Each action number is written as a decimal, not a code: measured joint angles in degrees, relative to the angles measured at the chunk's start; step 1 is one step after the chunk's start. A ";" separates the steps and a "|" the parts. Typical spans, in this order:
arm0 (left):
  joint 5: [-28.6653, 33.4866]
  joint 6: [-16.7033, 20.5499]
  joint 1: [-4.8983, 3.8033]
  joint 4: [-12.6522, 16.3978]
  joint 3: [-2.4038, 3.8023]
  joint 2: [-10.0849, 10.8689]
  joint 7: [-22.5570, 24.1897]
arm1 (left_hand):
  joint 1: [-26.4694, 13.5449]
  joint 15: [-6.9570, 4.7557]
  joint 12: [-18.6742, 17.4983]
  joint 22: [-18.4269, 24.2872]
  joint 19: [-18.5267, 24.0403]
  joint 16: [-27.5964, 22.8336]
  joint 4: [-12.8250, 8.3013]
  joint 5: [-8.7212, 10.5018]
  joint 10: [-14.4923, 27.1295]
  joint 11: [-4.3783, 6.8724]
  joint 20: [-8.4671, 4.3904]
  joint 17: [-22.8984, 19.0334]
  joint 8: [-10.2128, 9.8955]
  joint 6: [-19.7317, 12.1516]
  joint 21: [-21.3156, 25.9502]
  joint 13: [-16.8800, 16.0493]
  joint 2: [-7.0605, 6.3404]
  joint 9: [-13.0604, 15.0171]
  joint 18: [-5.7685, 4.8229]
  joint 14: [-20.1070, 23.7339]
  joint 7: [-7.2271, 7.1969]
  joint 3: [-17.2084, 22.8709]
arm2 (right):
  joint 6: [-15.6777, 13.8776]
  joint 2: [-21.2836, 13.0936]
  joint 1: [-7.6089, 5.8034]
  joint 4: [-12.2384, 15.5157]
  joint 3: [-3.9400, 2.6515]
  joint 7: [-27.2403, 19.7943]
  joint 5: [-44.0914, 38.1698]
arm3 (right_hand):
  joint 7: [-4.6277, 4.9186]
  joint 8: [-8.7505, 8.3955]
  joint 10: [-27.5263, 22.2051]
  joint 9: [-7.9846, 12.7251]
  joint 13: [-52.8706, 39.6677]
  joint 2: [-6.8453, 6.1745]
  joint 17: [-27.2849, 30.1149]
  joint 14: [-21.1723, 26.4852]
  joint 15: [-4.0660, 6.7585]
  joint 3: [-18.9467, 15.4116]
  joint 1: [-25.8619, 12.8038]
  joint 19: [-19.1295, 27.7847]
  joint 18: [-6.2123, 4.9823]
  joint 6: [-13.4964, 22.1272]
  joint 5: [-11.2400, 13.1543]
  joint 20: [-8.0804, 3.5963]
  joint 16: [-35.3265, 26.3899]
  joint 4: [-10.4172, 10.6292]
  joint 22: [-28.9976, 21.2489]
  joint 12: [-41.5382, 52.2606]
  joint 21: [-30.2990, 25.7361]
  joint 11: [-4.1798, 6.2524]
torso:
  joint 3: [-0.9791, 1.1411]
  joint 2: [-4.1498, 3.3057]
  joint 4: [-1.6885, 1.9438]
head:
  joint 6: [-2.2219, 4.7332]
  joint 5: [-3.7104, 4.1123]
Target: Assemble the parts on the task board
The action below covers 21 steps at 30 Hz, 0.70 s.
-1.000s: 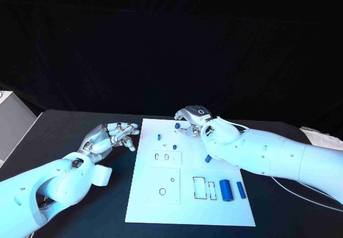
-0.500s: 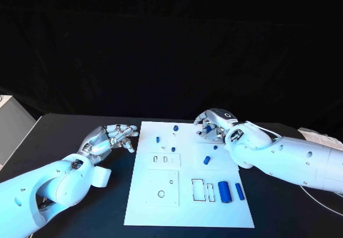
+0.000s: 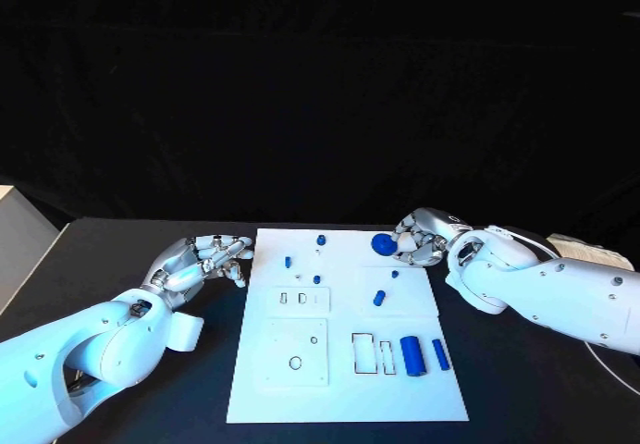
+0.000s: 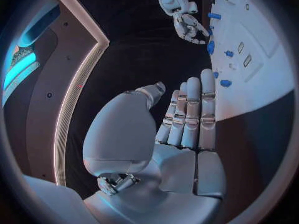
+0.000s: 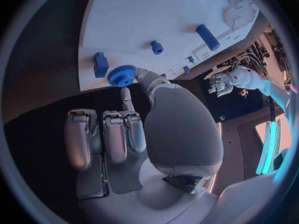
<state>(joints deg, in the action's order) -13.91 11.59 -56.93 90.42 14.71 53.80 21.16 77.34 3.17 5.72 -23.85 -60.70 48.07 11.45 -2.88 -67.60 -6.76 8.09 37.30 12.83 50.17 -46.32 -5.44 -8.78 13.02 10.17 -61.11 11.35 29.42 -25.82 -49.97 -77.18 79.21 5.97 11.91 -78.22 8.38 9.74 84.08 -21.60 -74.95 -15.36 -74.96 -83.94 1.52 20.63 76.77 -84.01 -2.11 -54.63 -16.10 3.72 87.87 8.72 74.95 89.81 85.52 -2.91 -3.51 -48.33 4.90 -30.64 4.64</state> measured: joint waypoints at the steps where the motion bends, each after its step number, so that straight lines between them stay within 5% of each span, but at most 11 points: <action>1: -0.02 -0.05 0.03 -0.03 0.00 -0.03 -0.04 | 0.00 -0.10 0.00 0.00 0.00 0.00 0.00 0.00 0.00 0.00 0.00 0.00 0.00 0.00 0.00 -0.02 0.00 0.00 0.00 -0.10 0.00 0.00 | 0.28 0.07 0.00 -0.19 0.00 0.16 0.26 | -0.02 0.00 -0.02 0.00 0.00 0.14 0.00 0.00 0.00 -0.06 0.14 0.00 0.00 0.37 0.00 0.00 0.01 0.07 0.00 0.00 0.24 -0.02 | 0.01 0.00 -0.03 | -0.03 0.01; 21: -0.49 -0.69 0.36 -0.84 -0.01 -0.39 -0.74 | 0.00 -0.09 0.00 -0.09 0.00 0.29 -0.16 0.00 0.00 0.00 0.00 0.07 0.00 0.00 0.00 -0.01 0.00 -0.02 0.00 -0.11 0.00 0.16 | 0.32 2.89 -0.81 -4.19 -0.59 2.09 1.73 | 0.31 0.00 -0.03 0.06 0.02 0.36 0.01 0.01 -0.40 -0.56 0.37 0.01 0.87 1.11 -0.22 0.40 0.24 0.56 -0.02 0.00 1.57 -0.41 | -0.03 -0.31 0.47 | -0.37 0.52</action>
<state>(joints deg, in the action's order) -14.40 10.90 -56.57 89.58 14.70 53.41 20.42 77.34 3.08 5.72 -23.94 -60.70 48.35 11.30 -2.88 -67.59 -6.77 8.09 37.37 12.83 50.18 -46.32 -5.45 -8.78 13.00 10.17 -61.22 11.35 29.57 -25.51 -47.08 -77.99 75.02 5.39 14.00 -76.49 8.70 9.74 84.04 -21.54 -74.93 -14.99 -74.95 -83.93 1.12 20.07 77.14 -84.00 -1.24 -53.51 -16.32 4.13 88.11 9.28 74.93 89.81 87.09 -3.32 -3.54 -48.64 5.37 -31.01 5.16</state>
